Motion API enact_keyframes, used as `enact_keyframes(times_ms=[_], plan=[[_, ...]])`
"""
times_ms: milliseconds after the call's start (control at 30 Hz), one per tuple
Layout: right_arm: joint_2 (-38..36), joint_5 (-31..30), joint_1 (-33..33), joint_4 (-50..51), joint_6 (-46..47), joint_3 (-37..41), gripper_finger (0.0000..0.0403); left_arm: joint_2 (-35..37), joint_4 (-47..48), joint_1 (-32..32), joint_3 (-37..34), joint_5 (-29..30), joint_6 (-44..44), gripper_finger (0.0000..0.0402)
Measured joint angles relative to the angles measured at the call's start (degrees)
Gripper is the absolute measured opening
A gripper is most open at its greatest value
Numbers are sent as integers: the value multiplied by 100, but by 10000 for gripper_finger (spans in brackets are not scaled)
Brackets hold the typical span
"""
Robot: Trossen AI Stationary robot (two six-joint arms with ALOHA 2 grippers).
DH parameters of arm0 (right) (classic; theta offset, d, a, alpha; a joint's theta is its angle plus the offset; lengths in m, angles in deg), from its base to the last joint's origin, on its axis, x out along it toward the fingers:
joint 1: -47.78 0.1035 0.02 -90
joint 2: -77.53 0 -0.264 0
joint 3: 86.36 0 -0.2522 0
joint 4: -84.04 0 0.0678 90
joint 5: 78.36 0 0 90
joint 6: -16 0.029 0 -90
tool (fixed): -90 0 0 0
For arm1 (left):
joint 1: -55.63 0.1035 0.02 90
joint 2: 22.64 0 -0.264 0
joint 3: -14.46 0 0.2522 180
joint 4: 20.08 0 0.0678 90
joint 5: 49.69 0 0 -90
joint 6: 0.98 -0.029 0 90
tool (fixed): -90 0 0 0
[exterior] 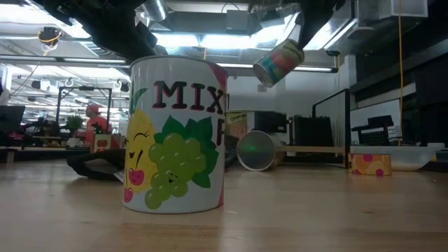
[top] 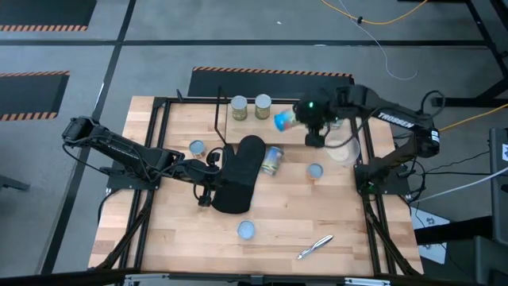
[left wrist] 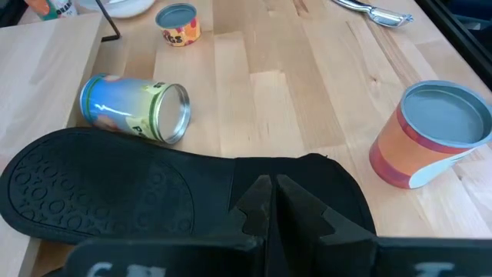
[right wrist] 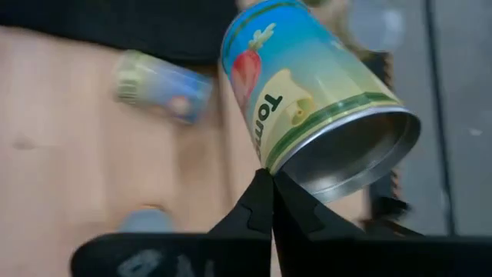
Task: Pick and place cans onto a shelf
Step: Put the large canned tomatoes on the shelf
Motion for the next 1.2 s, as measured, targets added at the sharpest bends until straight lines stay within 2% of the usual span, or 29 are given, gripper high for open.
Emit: enact_keyframes(times_ms=[233, 400, 500, 767, 1200], plan=[[223, -18, -1082, -37, -676, -50, 0, 0, -2, 0, 0, 0, 0, 14], [720, -29, -1563, -8, -1002, -50, 0, 0, -2, 0, 0, 0, 0, 14], [1105, -56, -1656, -11, -1140, -50, 0, 0, -2, 0, 0, 0, -2, 14], [2006, -926, -1679, 153, -1676, -50, 0, 0, -2, 0, 0, 2, -2, 14], [2503, -855, -1670, 285, -1873, -932, 0, 0, -1, 0, 0, 2, -4, 14]])
